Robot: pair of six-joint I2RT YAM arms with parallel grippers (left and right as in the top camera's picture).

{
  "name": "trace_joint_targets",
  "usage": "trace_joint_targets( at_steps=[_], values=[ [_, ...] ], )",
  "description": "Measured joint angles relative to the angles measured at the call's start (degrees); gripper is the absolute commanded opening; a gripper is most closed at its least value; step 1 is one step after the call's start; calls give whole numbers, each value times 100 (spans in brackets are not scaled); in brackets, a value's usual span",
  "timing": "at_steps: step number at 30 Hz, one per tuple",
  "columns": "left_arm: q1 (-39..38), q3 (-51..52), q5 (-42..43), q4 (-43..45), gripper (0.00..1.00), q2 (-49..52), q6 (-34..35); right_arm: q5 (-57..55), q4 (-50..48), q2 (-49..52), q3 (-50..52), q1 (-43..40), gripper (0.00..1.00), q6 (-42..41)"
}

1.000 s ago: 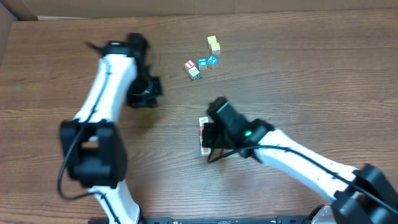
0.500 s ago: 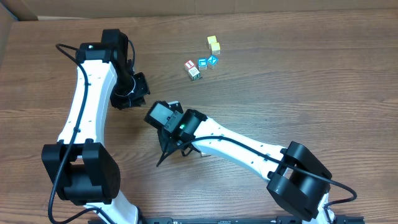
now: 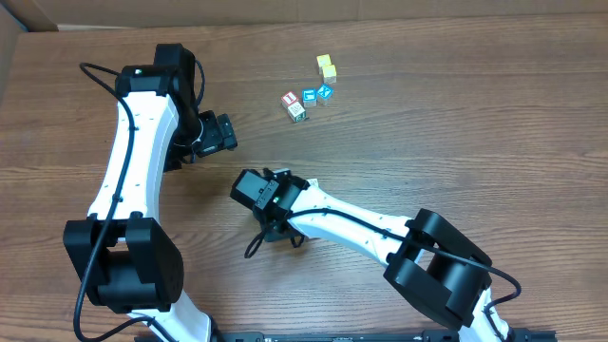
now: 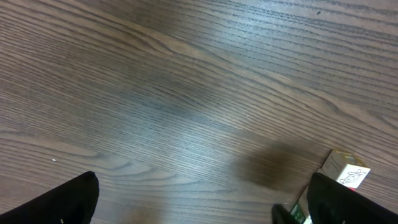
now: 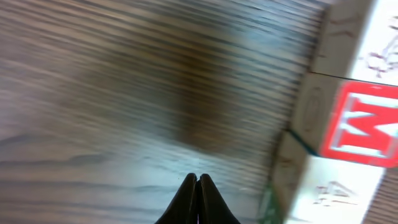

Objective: Flip 4 blocks

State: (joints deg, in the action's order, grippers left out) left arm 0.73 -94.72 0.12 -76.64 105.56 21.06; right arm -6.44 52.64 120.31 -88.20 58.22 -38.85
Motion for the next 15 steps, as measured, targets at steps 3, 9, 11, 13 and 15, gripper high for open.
trace_joint_targets(
  at_steps=[3, 9, 11, 13, 15],
  values=[
    [0, 0, 0, 0, 99, 0, 0, -221, 2, 7, 57, -2, 4, -2],
    [0, 0, 0, 0, 99, 0, 0, -466, 57, 9, 57, 0, 4, -11],
    [0, 0, 2, 0, 100, 0, 0, -560, 66, 9, 57, 0, 4, -13],
    [0, 0, 0, 0, 100, 0, 0, -636, 70, 9, 57, 0, 4, -11],
    [0, 0, 2, 0, 100, 0, 0, -686, 81, 9, 57, -2, 4, -11]
  ],
)
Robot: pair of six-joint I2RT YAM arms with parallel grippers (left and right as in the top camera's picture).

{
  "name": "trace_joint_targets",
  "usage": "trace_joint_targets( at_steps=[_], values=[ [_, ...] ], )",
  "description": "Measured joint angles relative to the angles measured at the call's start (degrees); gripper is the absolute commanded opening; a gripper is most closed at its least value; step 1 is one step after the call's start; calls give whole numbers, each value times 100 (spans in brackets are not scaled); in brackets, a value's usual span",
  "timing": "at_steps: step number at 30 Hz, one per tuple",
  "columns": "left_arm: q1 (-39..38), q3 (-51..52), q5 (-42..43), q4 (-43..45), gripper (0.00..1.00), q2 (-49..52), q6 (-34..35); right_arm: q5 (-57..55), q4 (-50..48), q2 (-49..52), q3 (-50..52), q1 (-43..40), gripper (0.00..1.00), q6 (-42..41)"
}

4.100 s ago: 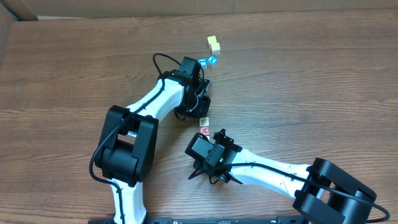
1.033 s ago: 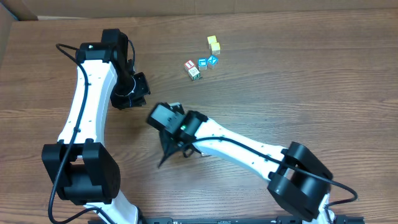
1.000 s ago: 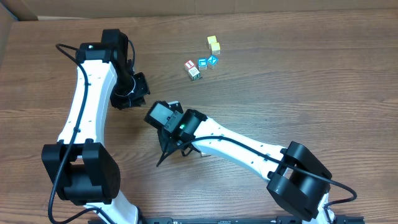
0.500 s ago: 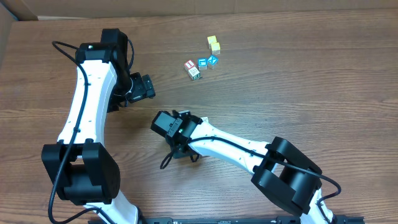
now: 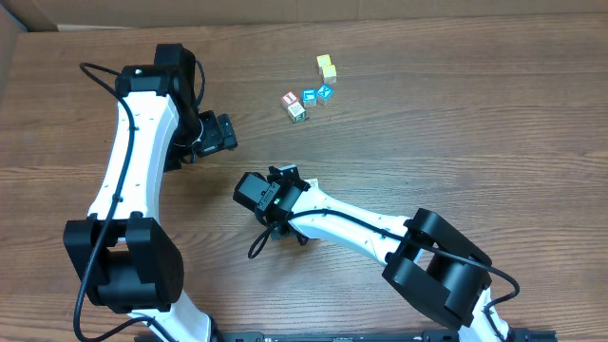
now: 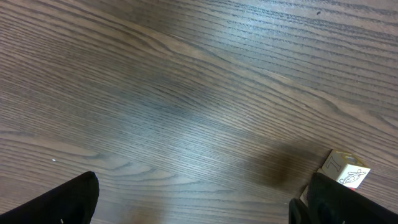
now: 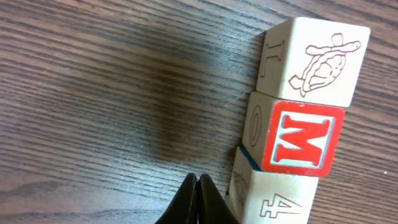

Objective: Flip 4 blocks

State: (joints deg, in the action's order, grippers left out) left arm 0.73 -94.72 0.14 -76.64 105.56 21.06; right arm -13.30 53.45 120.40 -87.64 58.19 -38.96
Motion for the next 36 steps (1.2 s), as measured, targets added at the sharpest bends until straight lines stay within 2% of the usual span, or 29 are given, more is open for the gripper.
trace_joint_targets(
  at_steps=[36],
  values=[
    [0, 0, 0, 0, 100, 0, 0, -483, 120, 0, 0, -2, 4, -2]
  ],
)
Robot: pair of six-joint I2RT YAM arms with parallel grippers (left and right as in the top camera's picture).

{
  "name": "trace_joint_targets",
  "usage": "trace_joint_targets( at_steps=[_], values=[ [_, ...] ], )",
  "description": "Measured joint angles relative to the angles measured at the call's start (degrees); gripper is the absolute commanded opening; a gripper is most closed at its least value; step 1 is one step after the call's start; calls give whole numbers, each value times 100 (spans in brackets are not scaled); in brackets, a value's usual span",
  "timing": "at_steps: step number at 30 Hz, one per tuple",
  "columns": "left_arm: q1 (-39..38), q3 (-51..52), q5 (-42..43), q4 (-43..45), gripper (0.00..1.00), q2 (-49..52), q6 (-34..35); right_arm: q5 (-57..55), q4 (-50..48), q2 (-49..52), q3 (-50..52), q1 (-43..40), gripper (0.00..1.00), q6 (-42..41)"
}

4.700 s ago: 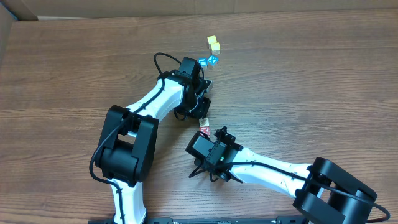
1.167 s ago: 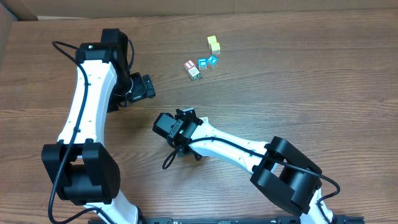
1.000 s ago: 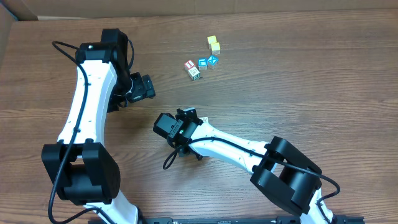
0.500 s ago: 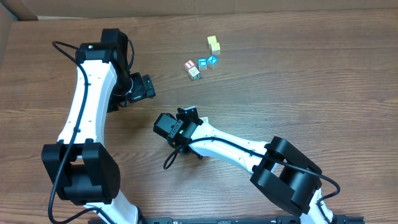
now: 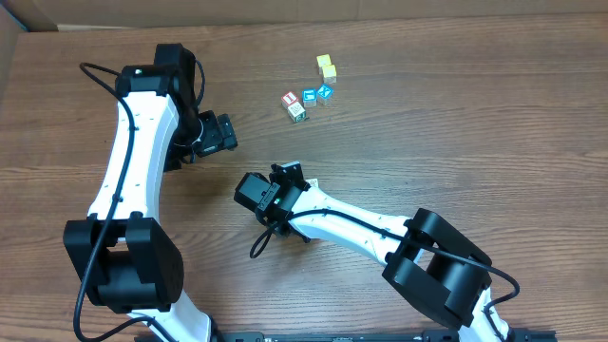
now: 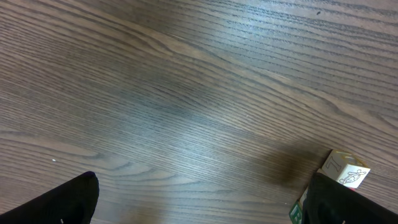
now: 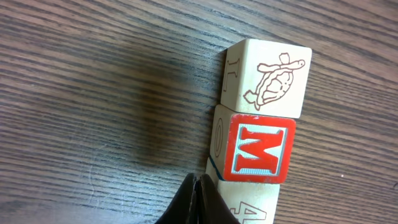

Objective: Flip 4 blocks

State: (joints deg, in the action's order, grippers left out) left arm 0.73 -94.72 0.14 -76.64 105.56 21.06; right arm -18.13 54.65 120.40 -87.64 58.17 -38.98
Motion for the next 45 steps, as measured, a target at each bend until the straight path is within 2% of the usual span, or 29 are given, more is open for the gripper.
trace_joint_targets(
  at_steps=[13, 31, 45],
  values=[
    [0, 0, -2, 11, 100, 0, 0, 1117, 249, 0, -11, 0, 4, 20],
    [0, 0, -2, 13, 100, 0, 0, 911, 518, 0, -11, 0, 4, 20],
    [0, 0, 0, 17, 99, 0, 0, 1008, 282, 0, -15, -2, 4, 20]
  ],
)
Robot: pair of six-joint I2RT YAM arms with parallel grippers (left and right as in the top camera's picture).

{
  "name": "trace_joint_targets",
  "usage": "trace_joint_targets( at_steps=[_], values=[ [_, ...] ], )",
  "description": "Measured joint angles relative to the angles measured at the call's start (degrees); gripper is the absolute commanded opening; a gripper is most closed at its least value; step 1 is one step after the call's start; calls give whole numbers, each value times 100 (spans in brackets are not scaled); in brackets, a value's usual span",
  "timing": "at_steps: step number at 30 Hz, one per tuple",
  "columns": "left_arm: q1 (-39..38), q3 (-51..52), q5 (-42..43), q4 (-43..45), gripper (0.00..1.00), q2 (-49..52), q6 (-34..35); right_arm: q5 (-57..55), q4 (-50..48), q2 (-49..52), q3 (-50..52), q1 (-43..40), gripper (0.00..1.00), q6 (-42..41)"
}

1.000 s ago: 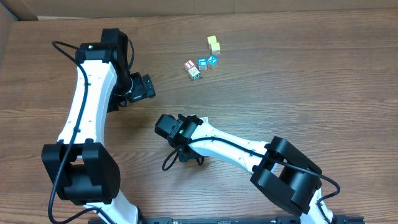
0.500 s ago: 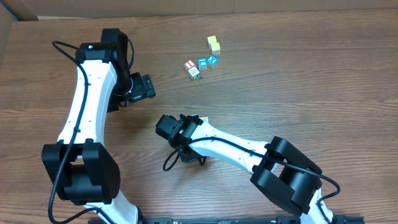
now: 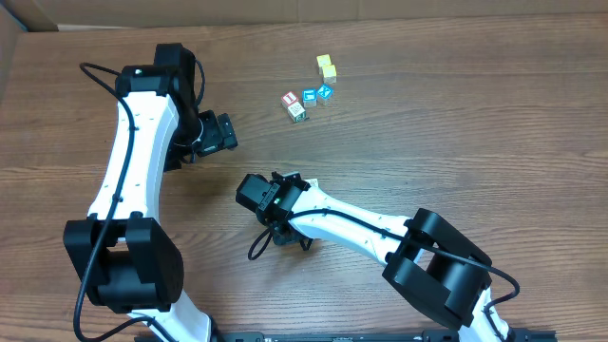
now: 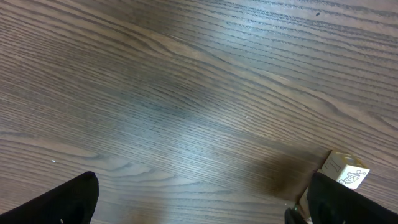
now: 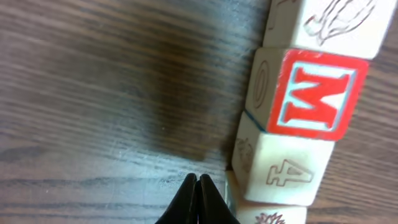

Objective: Flip 4 blocks

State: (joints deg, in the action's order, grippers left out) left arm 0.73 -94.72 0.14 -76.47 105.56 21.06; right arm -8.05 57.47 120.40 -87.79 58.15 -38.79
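Observation:
A row of wooden blocks lies on the table in the right wrist view: a turtle block [image 5: 323,18], a red M block [image 5: 318,93], a block with a 4 [image 5: 283,165] and one more [image 5: 273,214] cut off by the lower edge. My right gripper [image 5: 198,186] is shut and empty, its tips low on the wood just left of the 4 block. My left gripper [image 4: 205,202] hangs open over bare table, with the turtle block [image 4: 345,169] by its right finger. From overhead the right gripper [image 3: 277,201] hides most of the row.
Another group of small blocks sits at the far middle of the table: a red one [image 3: 290,98], two blue ones [image 3: 309,97] and yellow ones [image 3: 326,65]. The left arm [image 3: 142,142] stands over the table's left side.
My shut right gripper has shifted along the row, from beside the M block to beside the 4 block, and sits closer to the table. The blocks show the same faces. The left arm is unmoved.
My right gripper was shut beside the row in a blurred view, then still next to the M and 4 blocks, then further up with the turtle block in full view. Now it is low by the 4 block. The left gripper stayed open throughout.

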Motion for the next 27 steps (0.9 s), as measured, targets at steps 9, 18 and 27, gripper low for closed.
trace_joint_targets(
  at_steps=[9, 18, 27],
  values=[
    [0, 0, -2, 0, 100, 0, 2, 280, 699, -385, -105, 0, 4, 105],
    [0, 0, -2, 0, 100, 0, 0, 269, 1023, -903, -109, 0, 4, 675],
    [0, 0, -4, 4, 100, 0, 0, 247, 240, -903, 844, 13, 4, 1158]
  ],
)
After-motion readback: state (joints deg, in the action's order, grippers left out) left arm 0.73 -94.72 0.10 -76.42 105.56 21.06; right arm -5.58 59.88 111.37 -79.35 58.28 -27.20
